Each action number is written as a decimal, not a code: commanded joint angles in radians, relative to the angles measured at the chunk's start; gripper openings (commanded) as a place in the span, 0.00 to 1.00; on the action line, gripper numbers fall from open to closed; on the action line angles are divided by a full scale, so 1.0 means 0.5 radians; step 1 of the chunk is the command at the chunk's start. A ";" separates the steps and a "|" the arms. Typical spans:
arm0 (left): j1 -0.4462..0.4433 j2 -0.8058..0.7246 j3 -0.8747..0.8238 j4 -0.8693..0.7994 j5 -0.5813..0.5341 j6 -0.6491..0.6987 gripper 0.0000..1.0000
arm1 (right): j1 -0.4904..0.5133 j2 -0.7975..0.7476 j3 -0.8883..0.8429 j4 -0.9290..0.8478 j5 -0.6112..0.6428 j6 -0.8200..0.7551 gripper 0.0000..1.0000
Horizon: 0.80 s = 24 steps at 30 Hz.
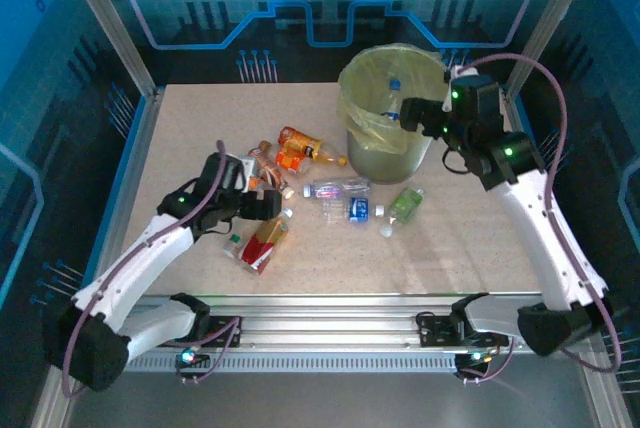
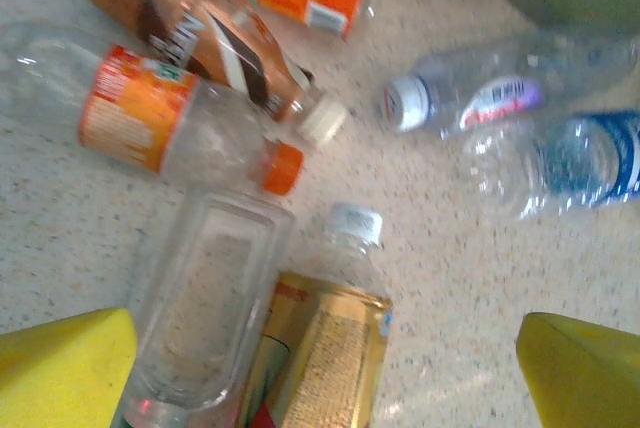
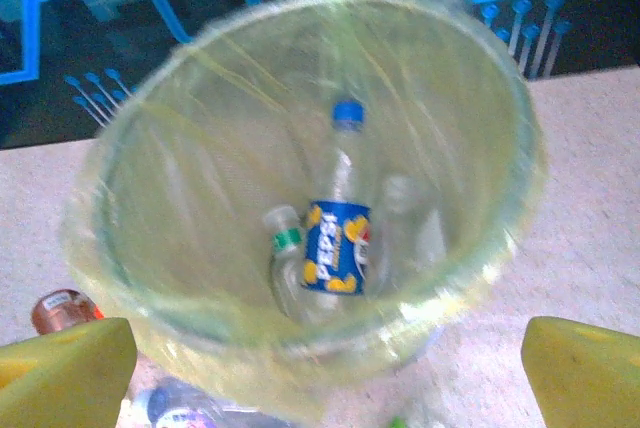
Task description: Put the plastic bottles in the bin
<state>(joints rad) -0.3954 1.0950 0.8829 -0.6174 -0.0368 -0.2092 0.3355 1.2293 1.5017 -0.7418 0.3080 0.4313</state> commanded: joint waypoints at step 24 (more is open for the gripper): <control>-0.461 0.446 0.080 -0.650 -0.310 -0.380 0.93 | 0.019 -0.373 -0.610 -0.434 0.350 0.253 1.00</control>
<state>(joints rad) -0.6071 1.3090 0.9501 -0.9188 -0.1658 -0.3431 0.3355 1.0515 1.2045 -0.9390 0.4648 0.5644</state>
